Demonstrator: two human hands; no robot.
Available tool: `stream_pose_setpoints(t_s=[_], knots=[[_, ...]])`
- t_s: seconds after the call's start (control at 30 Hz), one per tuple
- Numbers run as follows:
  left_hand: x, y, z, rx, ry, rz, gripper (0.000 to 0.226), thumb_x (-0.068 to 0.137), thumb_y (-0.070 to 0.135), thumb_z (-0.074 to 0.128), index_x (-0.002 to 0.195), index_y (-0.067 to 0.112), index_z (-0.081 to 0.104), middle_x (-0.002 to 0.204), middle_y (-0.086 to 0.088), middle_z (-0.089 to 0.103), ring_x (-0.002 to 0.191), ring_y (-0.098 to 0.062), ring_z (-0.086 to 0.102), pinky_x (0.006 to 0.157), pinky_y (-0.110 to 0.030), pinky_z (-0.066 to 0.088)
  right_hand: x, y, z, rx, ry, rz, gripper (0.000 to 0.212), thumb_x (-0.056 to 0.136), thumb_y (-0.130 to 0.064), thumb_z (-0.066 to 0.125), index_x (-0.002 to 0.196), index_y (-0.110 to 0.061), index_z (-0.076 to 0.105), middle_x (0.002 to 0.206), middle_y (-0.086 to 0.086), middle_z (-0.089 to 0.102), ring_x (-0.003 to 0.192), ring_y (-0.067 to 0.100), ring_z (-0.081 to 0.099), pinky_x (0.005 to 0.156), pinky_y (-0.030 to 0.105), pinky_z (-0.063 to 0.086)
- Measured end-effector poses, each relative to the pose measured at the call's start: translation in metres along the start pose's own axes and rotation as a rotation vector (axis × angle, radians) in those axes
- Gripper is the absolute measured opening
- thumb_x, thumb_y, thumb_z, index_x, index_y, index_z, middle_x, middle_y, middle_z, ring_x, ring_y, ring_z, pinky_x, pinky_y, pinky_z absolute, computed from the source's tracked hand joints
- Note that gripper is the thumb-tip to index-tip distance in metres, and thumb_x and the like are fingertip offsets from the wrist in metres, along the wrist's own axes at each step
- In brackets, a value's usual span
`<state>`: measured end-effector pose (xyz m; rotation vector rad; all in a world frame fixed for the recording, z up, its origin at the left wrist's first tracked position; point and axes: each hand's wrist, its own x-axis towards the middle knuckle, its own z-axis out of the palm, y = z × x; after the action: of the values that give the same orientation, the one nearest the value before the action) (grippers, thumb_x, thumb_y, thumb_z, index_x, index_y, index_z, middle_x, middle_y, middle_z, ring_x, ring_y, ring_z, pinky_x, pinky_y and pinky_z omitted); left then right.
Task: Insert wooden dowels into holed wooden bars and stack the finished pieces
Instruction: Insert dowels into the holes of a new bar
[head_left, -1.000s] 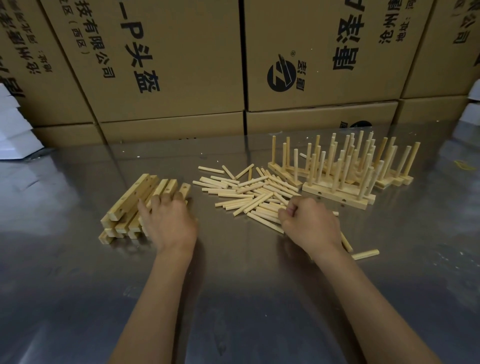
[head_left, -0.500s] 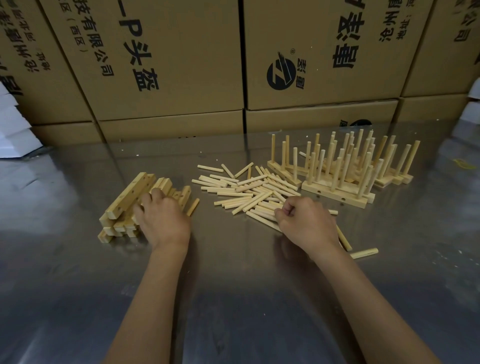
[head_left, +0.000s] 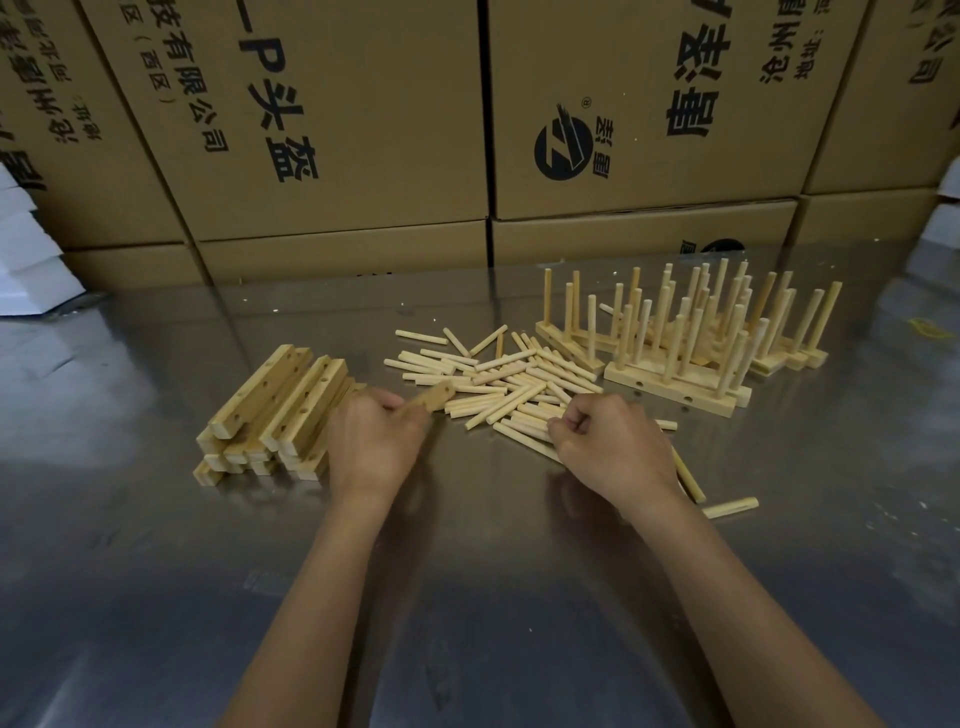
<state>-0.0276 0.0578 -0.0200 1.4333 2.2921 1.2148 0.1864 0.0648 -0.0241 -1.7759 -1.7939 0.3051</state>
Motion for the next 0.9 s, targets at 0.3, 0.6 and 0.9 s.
stream_pose_setpoints(t_s=[0.3, 0.6, 0.9], knots=[[-0.002, -0.010, -0.001, 0.337, -0.097, -0.028, 0.024, 0.093, 0.027, 0.060, 0.094, 0.005, 0.070, 0.083, -0.010, 0.059, 0.088, -0.036, 0.062, 0.068, -0.035, 0.042, -0.004, 0.000, 0.010, -0.015, -0.032, -0.241, 0.023, 0.090, -0.025, 0.056, 0.111, -0.029, 0.067, 0.112, -0.008, 0.061, 0.112, 0.013, 0.048, 0.085, 0.030, 0.041], [0.002, -0.003, 0.001, -0.309, -0.171, -0.180, 0.023, 0.090, 0.031, 0.058, 0.109, 0.023, 0.048, 0.087, 0.001, 0.062, 0.079, -0.016, 0.058, 0.066, -0.034, 0.041, 0.005, -0.007, 0.035, -0.154, -0.083, -0.471, 0.039, 0.098, -0.022, 0.046, 0.136, -0.027, 0.052, 0.143, -0.010, 0.050, 0.136, 0.015, 0.036, 0.105, 0.035, 0.024], [-0.002, -0.001, 0.002, -1.063, -0.533, -0.251, 0.043, 0.082, 0.016, 0.043, 0.122, 0.022, 0.056, 0.063, -0.003, 0.052, 0.047, -0.016, 0.044, 0.046, -0.026, 0.036, 0.002, -0.014, 0.022, -0.034, 0.211, -0.515, 0.011, 0.098, -0.019, 0.052, 0.100, -0.023, 0.062, 0.094, -0.009, 0.064, 0.098, 0.017, 0.054, 0.088, 0.033, 0.035]])
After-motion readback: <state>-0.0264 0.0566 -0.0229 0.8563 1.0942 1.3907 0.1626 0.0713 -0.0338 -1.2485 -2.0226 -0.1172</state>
